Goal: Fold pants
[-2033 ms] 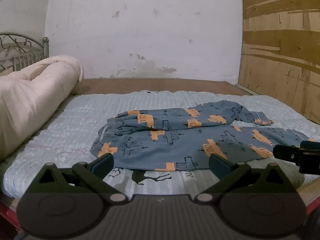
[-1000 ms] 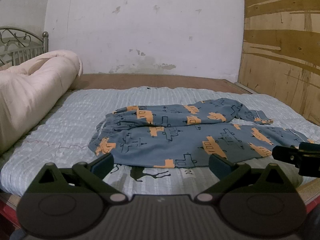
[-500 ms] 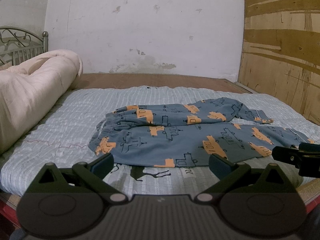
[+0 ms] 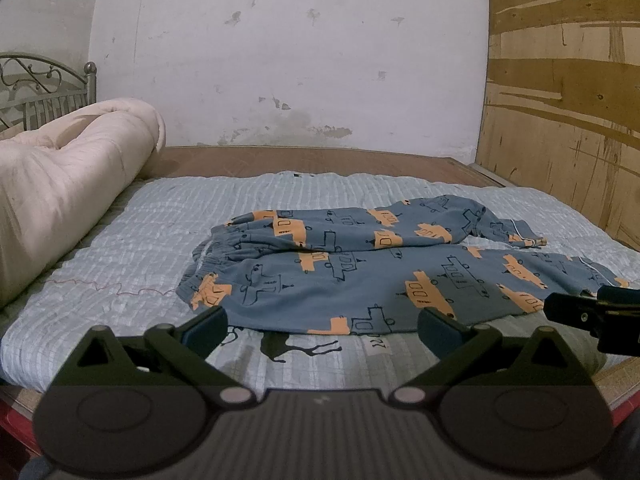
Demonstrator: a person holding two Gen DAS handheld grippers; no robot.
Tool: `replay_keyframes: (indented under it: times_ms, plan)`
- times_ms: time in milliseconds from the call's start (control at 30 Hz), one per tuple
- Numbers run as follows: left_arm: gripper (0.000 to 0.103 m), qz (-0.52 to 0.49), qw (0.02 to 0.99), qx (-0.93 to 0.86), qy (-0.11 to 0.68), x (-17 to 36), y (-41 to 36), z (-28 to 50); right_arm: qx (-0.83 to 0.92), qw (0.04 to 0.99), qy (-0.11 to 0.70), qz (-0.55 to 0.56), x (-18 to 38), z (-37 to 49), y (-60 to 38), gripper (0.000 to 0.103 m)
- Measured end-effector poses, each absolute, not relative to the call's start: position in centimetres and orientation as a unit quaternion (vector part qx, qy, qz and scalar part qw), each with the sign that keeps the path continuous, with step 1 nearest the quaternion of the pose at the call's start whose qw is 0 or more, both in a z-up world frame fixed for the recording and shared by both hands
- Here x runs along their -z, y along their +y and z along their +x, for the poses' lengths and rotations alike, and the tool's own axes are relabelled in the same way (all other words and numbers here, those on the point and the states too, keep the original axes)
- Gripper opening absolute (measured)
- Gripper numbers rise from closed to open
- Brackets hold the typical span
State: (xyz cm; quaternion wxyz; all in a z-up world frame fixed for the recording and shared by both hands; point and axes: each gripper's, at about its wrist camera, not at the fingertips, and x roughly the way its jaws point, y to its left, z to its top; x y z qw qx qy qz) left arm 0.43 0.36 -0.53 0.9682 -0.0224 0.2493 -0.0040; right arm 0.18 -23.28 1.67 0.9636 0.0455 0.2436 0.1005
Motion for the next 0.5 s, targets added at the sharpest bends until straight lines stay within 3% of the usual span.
replay_keyframes:
  times_ms: [500]
  plan:
    - [0.103,-0.023,0.968,0.003,0.251,0.72,0.45,0.45,-0.100,0.963,0.248,0.046,-1.42,0.25,-23.27,0.102]
